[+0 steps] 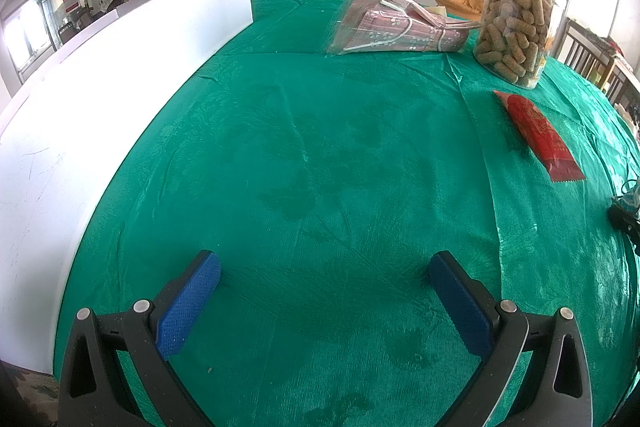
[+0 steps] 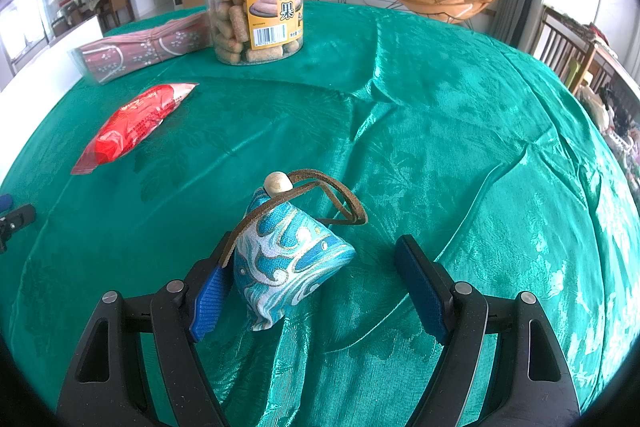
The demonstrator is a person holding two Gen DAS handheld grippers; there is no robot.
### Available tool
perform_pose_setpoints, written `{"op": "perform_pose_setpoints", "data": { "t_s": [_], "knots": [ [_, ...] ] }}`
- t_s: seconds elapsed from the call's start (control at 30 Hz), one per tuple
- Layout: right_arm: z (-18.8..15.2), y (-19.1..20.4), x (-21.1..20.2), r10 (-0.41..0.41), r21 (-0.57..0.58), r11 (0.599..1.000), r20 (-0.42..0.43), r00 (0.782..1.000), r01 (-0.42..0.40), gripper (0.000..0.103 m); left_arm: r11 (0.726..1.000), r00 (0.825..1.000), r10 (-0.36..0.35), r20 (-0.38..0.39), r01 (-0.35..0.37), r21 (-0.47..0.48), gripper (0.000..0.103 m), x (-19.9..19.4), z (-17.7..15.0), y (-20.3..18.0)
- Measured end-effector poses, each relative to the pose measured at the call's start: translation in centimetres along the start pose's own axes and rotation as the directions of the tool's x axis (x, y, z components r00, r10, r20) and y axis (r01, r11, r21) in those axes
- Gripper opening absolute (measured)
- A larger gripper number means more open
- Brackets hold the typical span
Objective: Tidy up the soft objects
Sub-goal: 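Move the open left tool toward the pink floral mask pack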
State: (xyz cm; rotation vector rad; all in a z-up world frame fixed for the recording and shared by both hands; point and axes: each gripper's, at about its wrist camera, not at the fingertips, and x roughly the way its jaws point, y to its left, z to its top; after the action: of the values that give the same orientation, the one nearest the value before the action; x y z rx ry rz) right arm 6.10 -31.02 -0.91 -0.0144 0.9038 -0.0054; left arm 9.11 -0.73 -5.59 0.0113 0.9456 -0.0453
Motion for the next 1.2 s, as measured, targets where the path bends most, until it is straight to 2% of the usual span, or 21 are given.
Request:
{"op": "perform_pose_setpoints", "data": {
  "t_s": [0.17, 0.27, 0.3, 0.37, 0.47, 0.53, 0.6, 0.73, 0.77, 0.83, 0.87, 0.9, 0.97, 1.07, 1.17, 1.2],
  "knots": [
    [0.0, 0.0, 0.0, 0.001, 0.000, 1.000, 0.000, 1.000, -0.001, 0.081, 1.000, 1.000, -0.015, -0.019, 0.015, 0.024, 0.103, 0.0, -0.1, -0.2],
    [0.0, 0.0, 0.0, 0.001, 0.001, 1.000, 0.000, 1.000, -0.001, 0.081, 0.998, 0.995, -0.052, -0.087, 0.054, 0.027, 0.103, 0.2, 1.0, 0.1],
    [0.0, 0.0, 0.0, 0.000, 0.000, 1.000, 0.000, 1.000, 0.000, 0.081, 0.996, 0.992, -0.087, -0.091, 0.090, 0.020, 0.102, 0.1, 1.9, 0.5],
    [0.0, 0.0, 0.0, 0.000, -0.001, 1.000, 0.000, 1.000, 0.000, 0.081, 0.989, 0.989, -0.140, -0.052, 0.142, 0.031, 0.103, -0.3, 4.8, 1.1],
    [0.0, 0.0, 0.0, 0.001, 0.000, 1.000, 0.000, 1.000, -0.001, 0.081, 0.984, 0.989, -0.149, -0.005, 0.149, 0.100, 0.102, -0.4, 9.7, 1.0],
    [0.0, -0.1, 0.0, 0.001, 0.000, 1.000, 0.000, 1.000, -0.001, 0.081, 0.972, 0.987, -0.162, -0.007, 0.161, 0.173, 0.103, 0.6, 13.3, 0.1],
    [0.0, 0.0, 0.0, 0.000, 0.000, 1.000, 0.000, 1.000, 0.000, 0.081, 0.955, 0.988, -0.149, -0.047, 0.157, 0.253, 0.103, 2.4, 16.1, -1.7],
    [0.0, -0.1, 0.0, -0.002, 0.001, 1.000, 0.001, 1.000, 0.002, 0.081, 0.924, 0.993, -0.104, -0.058, 0.118, 0.363, 0.102, 5.5, 18.9, -5.0],
    [0.0, -0.1, 0.0, -0.001, 0.001, 1.000, 0.001, 1.000, 0.001, 0.081, 0.918, 0.994, -0.091, -0.058, 0.106, 0.383, 0.098, 6.3, 19.4, -5.7],
    [0.0, -0.1, 0.0, -0.002, 0.001, 1.000, 0.001, 1.000, 0.002, 0.081, 0.905, 0.993, -0.077, -0.085, 0.105, 0.411, 0.063, 8.0, 20.2, -6.8],
    [0.0, -0.1, 0.0, -0.003, 0.001, 1.000, 0.001, 1.000, 0.003, 0.081, 0.903, 0.989, -0.084, -0.122, 0.127, 0.410, 0.018, 9.0, 20.6, -7.3],
    [0.0, -0.1, 0.0, -0.003, 0.001, 1.000, 0.001, 1.000, 0.003, 0.081, 0.906, 0.980, -0.113, -0.166, 0.170, 0.388, 0.012, 9.7, 20.7, -7.3],
    [0.0, -0.1, 0.0, -0.002, 0.001, 1.000, 0.001, 1.000, 0.002, 0.081, 0.911, 0.977, -0.149, -0.153, 0.196, 0.364, 0.010, 9.2, 20.3, -6.6],
    [0.0, -0.1, 0.0, -0.003, 0.001, 1.000, 0.001, 1.000, 0.003, 0.081, 0.920, 0.951, -0.266, -0.159, 0.299, 0.254, 0.009, 6.7, 18.9, -4.0],
    [0.0, -0.1, 0.0, -0.006, 0.002, 1.000, 0.002, 1.000, 0.006, 0.081, 0.897, 0.898, -0.414, -0.153, 0.430, 0.101, 0.009, 2.5, 16.4, -0.6],
    [0.0, -0.1, 0.0, -0.006, 0.002, 1.000, 0.002, 1.000, 0.006, 0.081, 0.876, 0.869, -0.472, -0.148, 0.481, 0.036, 0.009, 0.8, 15.0, 0.8]
  ]
}}
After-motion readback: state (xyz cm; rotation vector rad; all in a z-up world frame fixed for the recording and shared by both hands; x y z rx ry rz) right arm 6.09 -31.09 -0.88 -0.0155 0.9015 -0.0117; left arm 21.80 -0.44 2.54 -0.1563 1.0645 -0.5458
